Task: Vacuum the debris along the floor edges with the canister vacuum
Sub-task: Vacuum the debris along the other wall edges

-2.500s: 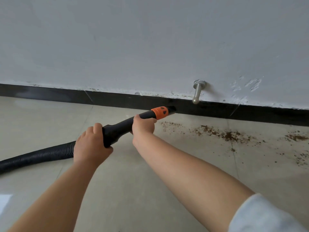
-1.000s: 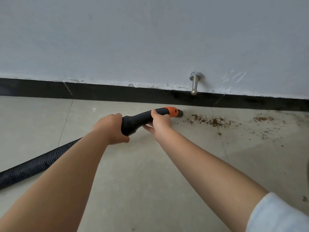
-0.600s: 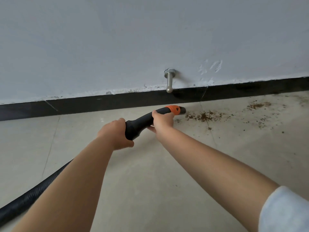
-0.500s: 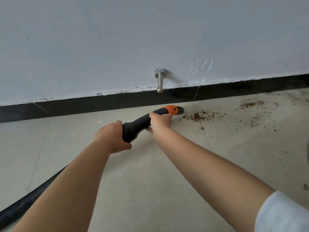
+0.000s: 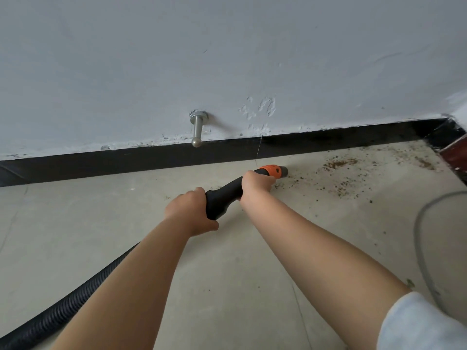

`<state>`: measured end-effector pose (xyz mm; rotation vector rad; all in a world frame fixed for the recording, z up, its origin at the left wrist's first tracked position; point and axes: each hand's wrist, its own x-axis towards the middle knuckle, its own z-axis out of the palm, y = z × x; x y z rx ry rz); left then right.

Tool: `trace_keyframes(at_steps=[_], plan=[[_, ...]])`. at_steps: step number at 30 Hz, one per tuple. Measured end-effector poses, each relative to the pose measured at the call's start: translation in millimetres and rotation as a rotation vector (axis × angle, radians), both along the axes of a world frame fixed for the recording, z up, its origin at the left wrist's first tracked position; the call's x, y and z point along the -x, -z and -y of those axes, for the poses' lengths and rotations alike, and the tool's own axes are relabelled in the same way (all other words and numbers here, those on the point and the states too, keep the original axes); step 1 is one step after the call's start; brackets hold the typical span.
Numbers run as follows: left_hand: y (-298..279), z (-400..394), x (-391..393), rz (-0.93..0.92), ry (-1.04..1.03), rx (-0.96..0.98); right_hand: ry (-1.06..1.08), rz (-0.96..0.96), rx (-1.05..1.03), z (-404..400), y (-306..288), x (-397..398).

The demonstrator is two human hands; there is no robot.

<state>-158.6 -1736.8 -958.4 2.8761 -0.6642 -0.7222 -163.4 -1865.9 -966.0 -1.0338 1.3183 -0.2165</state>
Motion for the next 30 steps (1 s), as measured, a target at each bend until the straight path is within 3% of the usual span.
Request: trace_keyframes(at_steps=[10, 16, 23, 30], plan=[[0.4, 50.0, 16.7, -0.004, 0.014, 0.063, -0.025, -0.112, 0.092, 47.7, -5.6, 16.7], [-7.7, 42.7, 11.1, 0.071, -0.029, 0.063, -0.021, 0.039, 0.134, 25.4, -24.0, 16.1], [-15.3, -47.8, -7.4, 0.326, -0.153, -0.014, -0.173, 0.091, 0.009, -70.7, -40.9, -5.5], [-22.0, -168.4, -17.1, 0.360, -0.361, 0.045, -0.424, 0.152, -0.108, -188.0, -47.8, -17.9]])
